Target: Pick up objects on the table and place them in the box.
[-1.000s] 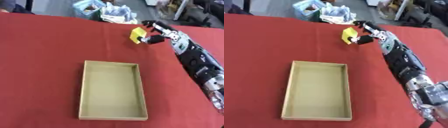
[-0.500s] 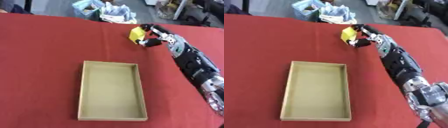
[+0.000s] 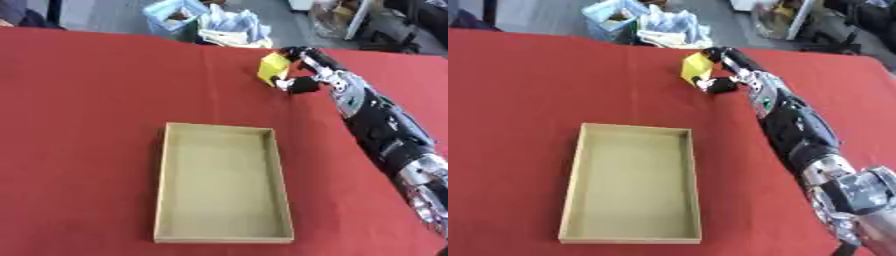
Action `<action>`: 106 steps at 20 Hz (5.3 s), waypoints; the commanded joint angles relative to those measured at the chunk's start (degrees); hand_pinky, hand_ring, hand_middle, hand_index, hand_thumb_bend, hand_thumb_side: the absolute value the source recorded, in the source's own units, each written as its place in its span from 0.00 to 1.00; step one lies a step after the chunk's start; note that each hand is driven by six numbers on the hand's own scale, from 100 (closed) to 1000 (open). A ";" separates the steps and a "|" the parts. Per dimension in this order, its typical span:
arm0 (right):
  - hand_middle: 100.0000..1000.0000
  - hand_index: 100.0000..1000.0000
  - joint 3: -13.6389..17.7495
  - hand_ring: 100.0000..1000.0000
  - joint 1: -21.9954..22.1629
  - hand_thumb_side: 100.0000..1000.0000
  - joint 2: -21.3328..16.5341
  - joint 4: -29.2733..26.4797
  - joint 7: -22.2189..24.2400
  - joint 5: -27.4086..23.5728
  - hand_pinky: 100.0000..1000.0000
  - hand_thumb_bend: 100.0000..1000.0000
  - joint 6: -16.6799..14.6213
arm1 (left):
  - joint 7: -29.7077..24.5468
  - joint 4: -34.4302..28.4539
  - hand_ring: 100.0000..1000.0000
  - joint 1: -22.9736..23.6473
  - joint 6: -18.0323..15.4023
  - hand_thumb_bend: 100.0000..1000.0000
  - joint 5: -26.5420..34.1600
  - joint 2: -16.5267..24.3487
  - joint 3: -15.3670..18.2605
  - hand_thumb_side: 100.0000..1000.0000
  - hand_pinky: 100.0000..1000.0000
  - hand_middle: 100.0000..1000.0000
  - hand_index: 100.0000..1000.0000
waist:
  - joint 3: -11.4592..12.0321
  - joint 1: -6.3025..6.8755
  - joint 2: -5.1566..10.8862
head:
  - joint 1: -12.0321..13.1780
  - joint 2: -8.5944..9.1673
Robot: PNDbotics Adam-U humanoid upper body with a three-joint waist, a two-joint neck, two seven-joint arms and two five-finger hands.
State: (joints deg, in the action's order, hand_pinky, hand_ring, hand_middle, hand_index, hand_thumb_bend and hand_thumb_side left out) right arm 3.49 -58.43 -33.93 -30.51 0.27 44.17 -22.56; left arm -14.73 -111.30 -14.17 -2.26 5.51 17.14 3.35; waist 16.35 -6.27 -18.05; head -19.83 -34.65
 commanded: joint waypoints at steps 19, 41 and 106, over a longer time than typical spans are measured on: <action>0.50 0.84 -8.82 0.75 3.78 0.25 -4.39 -27.53 3.90 -10.10 0.69 0.06 -12.48 | 0.65 -0.53 0.66 0.06 0.01 0.00 0.10 0.51 0.82 0.79 0.67 0.57 0.69 | -5.50 1.58 2.77 | 2.61 -0.71; 0.51 0.86 -23.12 0.75 14.31 0.31 -4.71 -61.91 24.26 -33.93 0.68 0.05 -10.42 | 1.31 -0.61 0.66 0.04 -0.01 0.00 0.48 0.42 0.97 0.78 0.67 0.57 0.69 | -9.57 3.08 3.22 | 3.33 -2.29; 0.78 0.97 -9.51 0.83 27.71 0.42 -4.15 -80.65 13.01 -39.29 0.74 0.21 -5.11 | 1.96 0.08 0.67 1.37 0.38 0.00 -0.03 -0.19 1.49 0.79 0.67 0.60 0.69 | -12.79 3.83 4.10 | 14.02 -4.98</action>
State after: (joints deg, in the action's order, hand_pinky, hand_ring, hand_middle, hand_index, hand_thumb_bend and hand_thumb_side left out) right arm -7.40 -30.37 -37.58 -109.92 14.07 5.02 -27.98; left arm -13.06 -110.59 -12.50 -1.84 5.59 16.17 4.19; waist 3.60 -2.62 -14.74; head -6.68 -39.27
